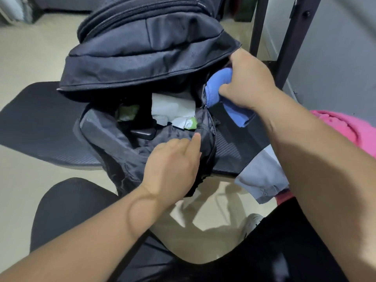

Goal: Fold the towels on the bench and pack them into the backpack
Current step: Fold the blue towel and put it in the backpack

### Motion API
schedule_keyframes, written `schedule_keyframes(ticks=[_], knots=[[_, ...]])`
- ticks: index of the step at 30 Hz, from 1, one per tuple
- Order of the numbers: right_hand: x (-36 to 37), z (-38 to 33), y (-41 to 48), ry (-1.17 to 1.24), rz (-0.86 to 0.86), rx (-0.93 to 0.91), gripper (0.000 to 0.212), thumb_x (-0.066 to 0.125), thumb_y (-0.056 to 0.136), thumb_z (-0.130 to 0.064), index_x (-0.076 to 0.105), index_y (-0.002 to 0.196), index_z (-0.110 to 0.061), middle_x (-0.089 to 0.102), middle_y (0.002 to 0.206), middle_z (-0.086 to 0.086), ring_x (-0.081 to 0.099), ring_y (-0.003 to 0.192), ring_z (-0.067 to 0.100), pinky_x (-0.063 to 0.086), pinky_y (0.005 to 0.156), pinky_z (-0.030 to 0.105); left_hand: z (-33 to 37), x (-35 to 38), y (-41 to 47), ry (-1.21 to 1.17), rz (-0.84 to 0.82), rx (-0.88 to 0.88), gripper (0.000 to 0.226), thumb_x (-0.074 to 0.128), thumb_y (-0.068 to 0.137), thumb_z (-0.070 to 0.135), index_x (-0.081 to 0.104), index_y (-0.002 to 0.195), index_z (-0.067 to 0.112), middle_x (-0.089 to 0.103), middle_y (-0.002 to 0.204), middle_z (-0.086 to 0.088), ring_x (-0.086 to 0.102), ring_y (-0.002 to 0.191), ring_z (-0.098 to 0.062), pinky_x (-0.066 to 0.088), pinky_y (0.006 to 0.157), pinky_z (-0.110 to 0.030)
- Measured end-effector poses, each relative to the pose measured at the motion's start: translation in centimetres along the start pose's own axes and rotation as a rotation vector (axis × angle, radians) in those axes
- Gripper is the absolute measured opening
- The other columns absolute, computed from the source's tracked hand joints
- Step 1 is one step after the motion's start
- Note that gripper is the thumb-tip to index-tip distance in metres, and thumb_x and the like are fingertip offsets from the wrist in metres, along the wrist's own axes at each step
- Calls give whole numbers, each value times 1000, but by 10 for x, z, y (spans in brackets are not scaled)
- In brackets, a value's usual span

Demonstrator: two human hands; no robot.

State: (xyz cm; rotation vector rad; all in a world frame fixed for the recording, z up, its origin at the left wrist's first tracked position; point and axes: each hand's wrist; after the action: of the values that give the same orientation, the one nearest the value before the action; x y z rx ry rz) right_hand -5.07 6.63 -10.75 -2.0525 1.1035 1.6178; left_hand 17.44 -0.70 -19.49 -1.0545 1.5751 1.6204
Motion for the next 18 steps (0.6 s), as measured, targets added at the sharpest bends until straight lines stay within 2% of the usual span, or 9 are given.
schedule_keyframes(ticks=[4,6,8,11,13,15,18], knots=[[-5,4,-6,-23,-18,7,38,67,79,-27,48,108,-11,43,104,4,48,86,31,42,74,38,-6,-7,0,-54,32,-22,42,57,95,29,64,125,0,62,76,-10,58,68,-33,46,56,-41],[-10,10,-18,-37,-38,0,49,69,79,-28,48,119,-12,48,103,7,49,87,33,43,73,39,-14,-17,-2,-135,40,-36,37,54,98,31,69,116,3,64,79,-10,59,71,-35,48,60,-45],[-17,13,-35,-62,-69,-23,51,71,78,-26,45,121,-14,53,99,11,52,85,36,45,69,42,-31,-31,0,-196,110,-73,32,51,99,25,70,107,2,67,86,-13,61,76,-39,48,64,-50],[-31,10,-62,-138,-176,-69,50,70,75,-26,51,122,-23,63,105,10,56,91,35,47,74,41,-74,-52,11,-108,340,-140,34,58,93,15,67,121,-3,67,110,-22,62,91,-44,46,75,-51],[-47,-4,-74,-202,-248,-132,46,70,73,-27,58,118,-29,68,108,4,56,94,32,46,76,38,-98,-65,16,41,452,-164,50,64,91,23,58,134,-2,58,132,-28,59,109,-46,44,87,-50],[-64,-27,-79,-231,-232,-221,44,67,74,-27,60,117,-33,67,107,1,57,98,31,43,76,37,-111,-71,20,170,378,-201,70,66,88,35,44,147,4,41,150,-29,47,131,-48,37,101,-56],[-76,-69,-72,-135,-94,-377,47,56,79,-26,56,124,-37,63,114,-1,57,104,30,47,81,42,-118,-67,30,198,47,-256,99,73,79,45,24,157,12,18,164,-22,19,150,-44,21,113,-68]])
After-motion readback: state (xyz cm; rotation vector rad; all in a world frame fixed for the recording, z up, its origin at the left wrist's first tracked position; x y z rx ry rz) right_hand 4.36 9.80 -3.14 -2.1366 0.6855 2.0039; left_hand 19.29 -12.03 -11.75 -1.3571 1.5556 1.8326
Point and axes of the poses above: each hand's wrist, its own y-axis towards the middle knuckle, its own x-axis out of the palm, z = x × y
